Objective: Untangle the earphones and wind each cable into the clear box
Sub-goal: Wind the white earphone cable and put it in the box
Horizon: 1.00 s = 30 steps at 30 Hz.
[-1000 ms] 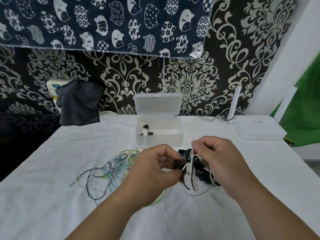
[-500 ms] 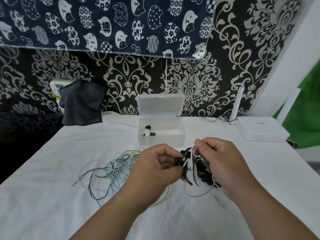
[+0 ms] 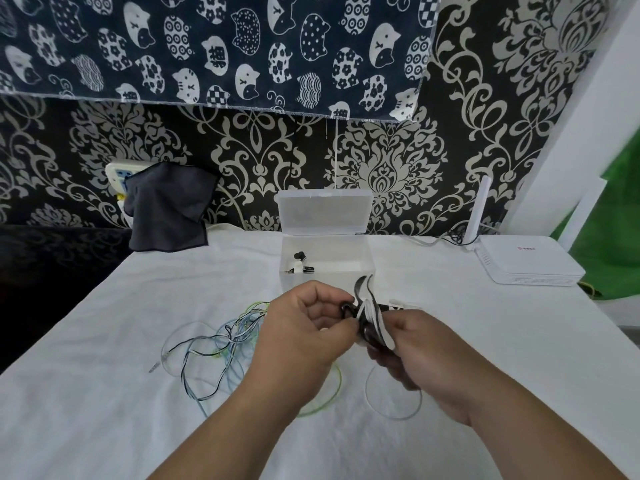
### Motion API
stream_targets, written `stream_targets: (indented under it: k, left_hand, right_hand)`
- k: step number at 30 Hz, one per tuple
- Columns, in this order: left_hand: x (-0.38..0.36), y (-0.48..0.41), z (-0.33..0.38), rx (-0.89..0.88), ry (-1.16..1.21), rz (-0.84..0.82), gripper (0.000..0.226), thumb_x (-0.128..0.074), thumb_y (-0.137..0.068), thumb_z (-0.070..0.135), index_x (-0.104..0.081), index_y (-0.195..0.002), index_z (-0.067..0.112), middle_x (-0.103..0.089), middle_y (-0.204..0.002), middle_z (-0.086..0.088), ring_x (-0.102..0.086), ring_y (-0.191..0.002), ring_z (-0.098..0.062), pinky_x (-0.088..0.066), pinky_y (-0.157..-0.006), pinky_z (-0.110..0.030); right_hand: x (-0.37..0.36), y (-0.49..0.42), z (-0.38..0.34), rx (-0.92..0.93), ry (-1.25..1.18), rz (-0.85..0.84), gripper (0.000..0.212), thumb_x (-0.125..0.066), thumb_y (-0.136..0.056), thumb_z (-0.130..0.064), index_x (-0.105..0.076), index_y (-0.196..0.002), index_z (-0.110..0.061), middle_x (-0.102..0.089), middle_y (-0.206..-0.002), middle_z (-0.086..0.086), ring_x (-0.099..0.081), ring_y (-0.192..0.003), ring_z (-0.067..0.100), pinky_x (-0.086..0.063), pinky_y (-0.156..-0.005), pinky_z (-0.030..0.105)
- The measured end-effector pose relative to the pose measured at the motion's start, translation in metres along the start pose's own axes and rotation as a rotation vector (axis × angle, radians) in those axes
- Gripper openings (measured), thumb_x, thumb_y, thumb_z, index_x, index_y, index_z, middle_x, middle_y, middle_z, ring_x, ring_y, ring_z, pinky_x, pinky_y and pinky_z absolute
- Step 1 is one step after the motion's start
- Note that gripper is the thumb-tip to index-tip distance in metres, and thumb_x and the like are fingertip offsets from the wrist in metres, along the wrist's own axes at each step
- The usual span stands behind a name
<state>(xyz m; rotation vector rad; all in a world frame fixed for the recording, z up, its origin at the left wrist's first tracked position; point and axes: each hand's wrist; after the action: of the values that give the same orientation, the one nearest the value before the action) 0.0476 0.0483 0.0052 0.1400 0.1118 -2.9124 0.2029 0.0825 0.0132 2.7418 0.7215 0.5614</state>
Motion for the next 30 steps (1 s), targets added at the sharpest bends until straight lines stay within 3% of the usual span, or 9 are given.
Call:
stream_targets:
  k: [5,11,15,17,19,23,26,30]
  left_hand:
    - [0.009,-0.006,0.003,-0.009,-0.046,0.113,0.021,-0.070,-0.078,-0.013,-0.068,-0.087,0.006,-0.070,-0.070,-0.008,-0.063,-0.059,-0.013,-0.050,-0.057,-0.019]
    - [0.014,-0.007,0.005,-0.083,-0.253,0.150,0.025,-0.074,-0.073,-0.009,-0.071,-0.084,0.013,-0.063,-0.058,0.016,-0.054,-0.054,0.002,-0.045,-0.056,-0.012]
    - [0.010,-0.003,0.004,-0.109,-0.396,0.178,0.026,-0.077,-0.073,-0.002,-0.071,-0.080,0.023,-0.065,-0.064,0.022,-0.055,-0.053,0.004,-0.043,-0.054,-0.010]
    - [0.009,-0.001,0.003,-0.169,-0.555,0.164,0.025,-0.078,-0.073,0.006,-0.070,-0.078,0.029,-0.066,-0.075,0.026,-0.061,-0.065,0.004,-0.044,-0.058,-0.010]
    - [0.009,0.001,0.001,-0.231,-0.691,0.133,0.024,-0.079,-0.072,0.010,-0.070,-0.078,0.032,-0.067,-0.077,0.023,-0.062,-0.078,0.005,-0.045,-0.064,-0.010]
    - [0.008,0.002,-0.001,-0.237,-0.785,0.058,0.022,-0.077,-0.070,0.012,-0.070,-0.075,0.032,-0.068,-0.074,0.025,-0.061,-0.078,0.005,-0.041,-0.063,-0.007]
    - [0.006,0.004,0.001,-0.207,-0.720,0.002,0.021,-0.077,-0.071,0.010,-0.071,-0.074,0.030,-0.067,-0.074,0.026,-0.062,-0.071,0.005,-0.041,-0.061,-0.006]
    - [0.003,0.007,0.005,-0.139,-0.542,-0.111,0.025,-0.079,-0.072,0.002,-0.074,-0.074,0.027,-0.071,-0.073,0.015,-0.066,-0.068,-0.002,-0.047,-0.065,-0.009]
  right_hand:
    - [-0.001,0.006,0.001,0.001,-0.013,-0.172,0.040,-0.045,-0.105,-0.026,-0.063,-0.072,-0.013,-0.035,-0.053,-0.006,-0.027,-0.049,0.011,-0.021,-0.049,0.023]
    - [0.005,0.007,-0.002,0.060,0.008,-0.165,0.046,-0.046,-0.104,-0.026,-0.048,-0.059,-0.020,-0.032,-0.053,-0.007,-0.022,-0.051,0.013,-0.017,-0.052,0.027]
    - [0.004,0.009,-0.001,0.095,-0.012,-0.208,0.045,-0.048,-0.104,-0.027,-0.055,-0.060,-0.019,-0.033,-0.053,-0.005,-0.024,-0.051,0.013,-0.020,-0.051,0.025]
    - [0.002,0.010,-0.004,0.135,-0.020,-0.212,0.041,-0.051,-0.103,-0.027,-0.062,-0.064,-0.019,-0.034,-0.055,0.000,-0.029,-0.051,0.011,-0.024,-0.050,0.022]
    - [0.003,0.012,-0.008,0.201,-0.056,-0.155,0.036,-0.057,-0.099,-0.028,-0.067,-0.066,-0.019,-0.034,-0.058,0.007,-0.029,-0.050,0.011,-0.024,-0.049,0.020]
    - [0.016,0.009,-0.008,0.271,-0.208,0.096,0.034,-0.057,-0.098,-0.015,-0.067,-0.065,-0.013,-0.032,-0.056,0.009,-0.024,-0.046,0.012,-0.021,-0.043,0.019]
    - [0.026,0.003,-0.003,0.284,-0.200,0.279,0.034,-0.055,-0.097,-0.013,-0.065,-0.064,-0.013,-0.031,-0.056,0.005,-0.022,-0.052,0.017,-0.018,-0.049,0.026]
    - [0.027,-0.001,0.002,0.279,-0.121,0.411,0.027,-0.057,-0.096,-0.020,-0.065,-0.071,-0.014,-0.032,-0.056,0.003,-0.025,-0.055,0.019,-0.020,-0.055,0.033]
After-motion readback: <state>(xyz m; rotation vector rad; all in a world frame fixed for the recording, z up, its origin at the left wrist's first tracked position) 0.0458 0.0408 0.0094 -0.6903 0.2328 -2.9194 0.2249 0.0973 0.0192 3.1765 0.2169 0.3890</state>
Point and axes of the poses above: each hand's wrist, its own y-axis away from the middle knuckle, its own x-axis out of the back of the hand, z = x × y
